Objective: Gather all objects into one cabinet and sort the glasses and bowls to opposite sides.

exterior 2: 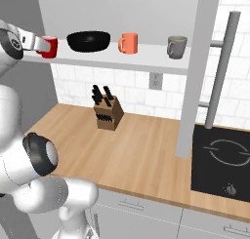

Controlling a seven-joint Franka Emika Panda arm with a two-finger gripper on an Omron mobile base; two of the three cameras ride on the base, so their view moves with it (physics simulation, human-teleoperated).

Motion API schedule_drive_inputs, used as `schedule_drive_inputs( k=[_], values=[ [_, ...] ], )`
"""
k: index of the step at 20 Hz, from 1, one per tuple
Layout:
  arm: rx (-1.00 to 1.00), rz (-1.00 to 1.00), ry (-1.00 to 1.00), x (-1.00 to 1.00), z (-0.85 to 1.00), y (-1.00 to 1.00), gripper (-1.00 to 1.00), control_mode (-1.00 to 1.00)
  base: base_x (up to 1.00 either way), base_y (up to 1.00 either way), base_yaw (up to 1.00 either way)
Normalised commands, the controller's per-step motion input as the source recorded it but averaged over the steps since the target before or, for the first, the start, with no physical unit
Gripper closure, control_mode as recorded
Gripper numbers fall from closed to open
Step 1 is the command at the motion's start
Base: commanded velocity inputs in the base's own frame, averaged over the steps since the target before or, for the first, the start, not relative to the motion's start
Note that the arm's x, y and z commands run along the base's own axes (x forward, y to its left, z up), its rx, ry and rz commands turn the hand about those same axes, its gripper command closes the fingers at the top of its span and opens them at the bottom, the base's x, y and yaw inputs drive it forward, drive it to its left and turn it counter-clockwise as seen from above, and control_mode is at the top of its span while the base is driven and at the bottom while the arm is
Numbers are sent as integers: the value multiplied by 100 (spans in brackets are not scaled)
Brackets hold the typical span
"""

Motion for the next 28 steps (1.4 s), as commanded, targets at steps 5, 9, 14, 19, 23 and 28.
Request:
schedule_drive_inputs(
  k=[5,9,14,19,23,28],
  values=[
    [5,0,-2,-44,5,-100,100,-100,0,0,0],
    [0,-1,-4,-6,0,-100,100,-100,0,0,0],
    [2,-1,-4,8,16,-100,100,-100,0,0,0],
    [1,-1,-1,15,11,-95,100,-100,0,0,0],
    [0,-4,0,18,0,-85,100,-100,0,0,0],
    [-1,-3,0,24,2,-53,100,-100,0,0,0]
  ],
)
